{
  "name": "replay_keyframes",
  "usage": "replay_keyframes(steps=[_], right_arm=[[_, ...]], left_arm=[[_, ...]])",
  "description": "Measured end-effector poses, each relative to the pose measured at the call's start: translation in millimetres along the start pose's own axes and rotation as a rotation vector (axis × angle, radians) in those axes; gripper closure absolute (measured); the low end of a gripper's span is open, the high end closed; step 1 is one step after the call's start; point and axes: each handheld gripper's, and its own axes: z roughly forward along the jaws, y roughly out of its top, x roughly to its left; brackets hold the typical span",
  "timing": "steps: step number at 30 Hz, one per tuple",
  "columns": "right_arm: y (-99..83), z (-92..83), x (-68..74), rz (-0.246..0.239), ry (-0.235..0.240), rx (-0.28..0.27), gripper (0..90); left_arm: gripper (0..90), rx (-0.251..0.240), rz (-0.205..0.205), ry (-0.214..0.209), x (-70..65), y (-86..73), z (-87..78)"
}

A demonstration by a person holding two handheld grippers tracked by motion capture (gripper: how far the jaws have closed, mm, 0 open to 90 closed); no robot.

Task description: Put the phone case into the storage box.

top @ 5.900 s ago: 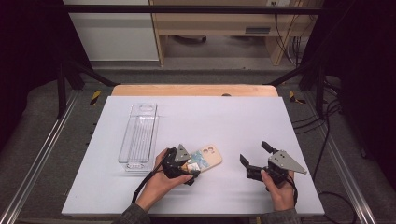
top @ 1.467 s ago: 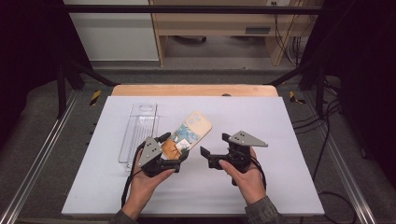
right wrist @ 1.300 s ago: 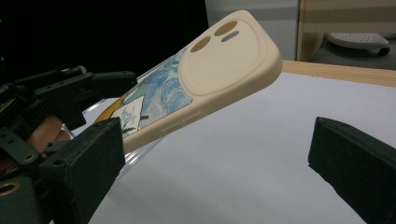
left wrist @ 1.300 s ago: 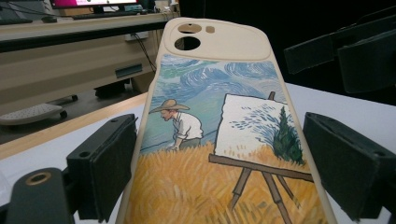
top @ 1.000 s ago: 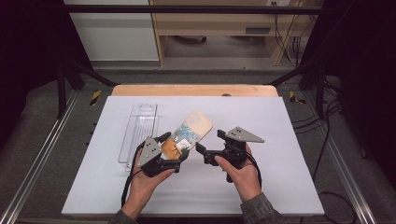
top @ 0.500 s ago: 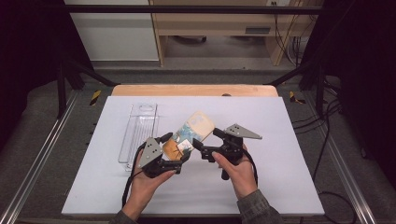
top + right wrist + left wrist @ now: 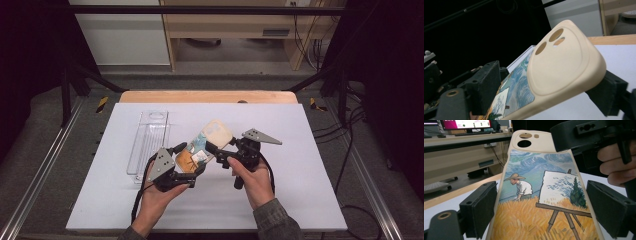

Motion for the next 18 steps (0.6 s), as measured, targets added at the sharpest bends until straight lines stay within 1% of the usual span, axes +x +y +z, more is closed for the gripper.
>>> replay_keyframes(steps=[8,9,11,14,18], right_arm=[[3.1,-0.9,-2.5,0.030,0.021,-0.008,27.4],[3.3,-1.0,-2.4,0.031,0.022,-0.007,28.5],[3.7,-1.3,-2.5,0.030,0.034,-0.008,33.7],[5.1,-2.1,-1.9,0.022,0.043,-0.009,37.6],[7.1,-3.7,-2.0,0.028,0.058,-0.012,42.5]], left_arm=[[11.6,-0.009,-0.004,-0.008,-0.9,-0.3,0.2],[11.5,-0.011,-0.004,-0.009,-1.0,-0.3,0.3],[11.5,-0.008,-0.002,-0.012,-1.1,-0.7,0.6],[11.5,-0.006,-0.006,-0.016,-0.8,-2.4,1.5],[11.5,-0.001,-0.006,-0.020,-0.2,-4.7,2.5]])
